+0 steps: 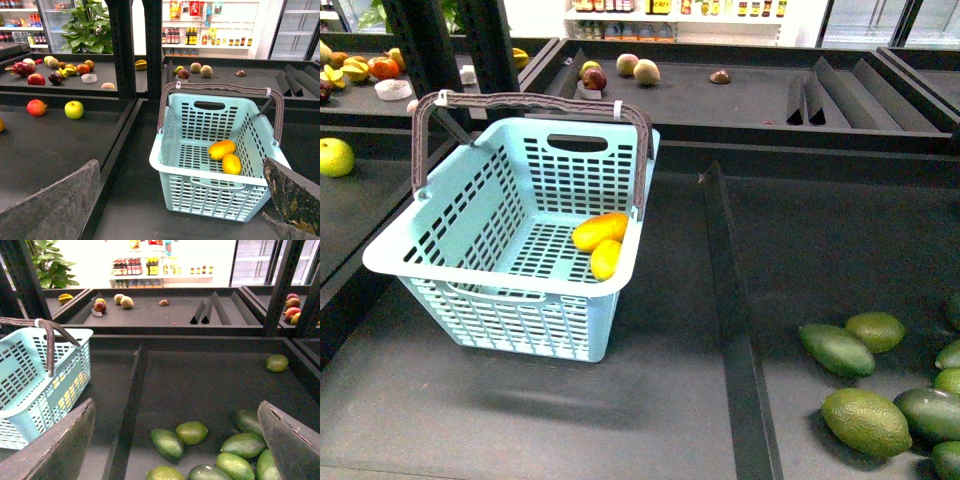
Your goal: Pick lemon and mango into basket
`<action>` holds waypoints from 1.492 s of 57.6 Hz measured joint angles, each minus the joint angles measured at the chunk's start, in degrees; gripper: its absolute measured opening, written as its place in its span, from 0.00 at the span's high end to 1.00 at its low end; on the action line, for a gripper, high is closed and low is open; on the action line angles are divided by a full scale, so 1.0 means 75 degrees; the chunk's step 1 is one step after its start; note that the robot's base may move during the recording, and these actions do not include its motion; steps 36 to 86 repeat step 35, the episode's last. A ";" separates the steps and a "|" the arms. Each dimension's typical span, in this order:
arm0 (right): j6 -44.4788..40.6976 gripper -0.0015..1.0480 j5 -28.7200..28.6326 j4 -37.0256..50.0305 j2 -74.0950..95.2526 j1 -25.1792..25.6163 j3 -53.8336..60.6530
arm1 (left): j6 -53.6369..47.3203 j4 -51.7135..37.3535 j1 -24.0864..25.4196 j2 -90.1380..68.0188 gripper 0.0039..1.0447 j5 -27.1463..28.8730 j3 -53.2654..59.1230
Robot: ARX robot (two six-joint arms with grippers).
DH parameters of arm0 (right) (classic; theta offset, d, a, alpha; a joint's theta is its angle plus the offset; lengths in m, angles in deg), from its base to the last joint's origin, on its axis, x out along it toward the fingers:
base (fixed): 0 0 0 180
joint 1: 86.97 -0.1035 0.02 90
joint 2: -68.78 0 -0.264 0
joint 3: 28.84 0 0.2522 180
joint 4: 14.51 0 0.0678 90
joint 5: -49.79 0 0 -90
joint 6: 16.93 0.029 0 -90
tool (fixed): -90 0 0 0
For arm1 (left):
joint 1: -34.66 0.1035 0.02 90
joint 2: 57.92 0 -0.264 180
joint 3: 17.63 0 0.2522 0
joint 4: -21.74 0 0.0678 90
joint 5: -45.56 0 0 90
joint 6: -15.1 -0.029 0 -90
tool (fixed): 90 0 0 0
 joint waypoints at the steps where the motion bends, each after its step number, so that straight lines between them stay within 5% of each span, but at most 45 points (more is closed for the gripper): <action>1: 0.0003 0.08 0.0000 0.0000 0.0000 0.0000 0.0000 | 0.0000 0.0000 0.0000 0.0000 0.07 0.0000 0.0000; 86: 0.0003 0.08 0.0000 0.0000 0.0000 0.0000 0.0000 | -0.0003 0.0000 0.0000 0.0000 0.06 0.0000 0.0000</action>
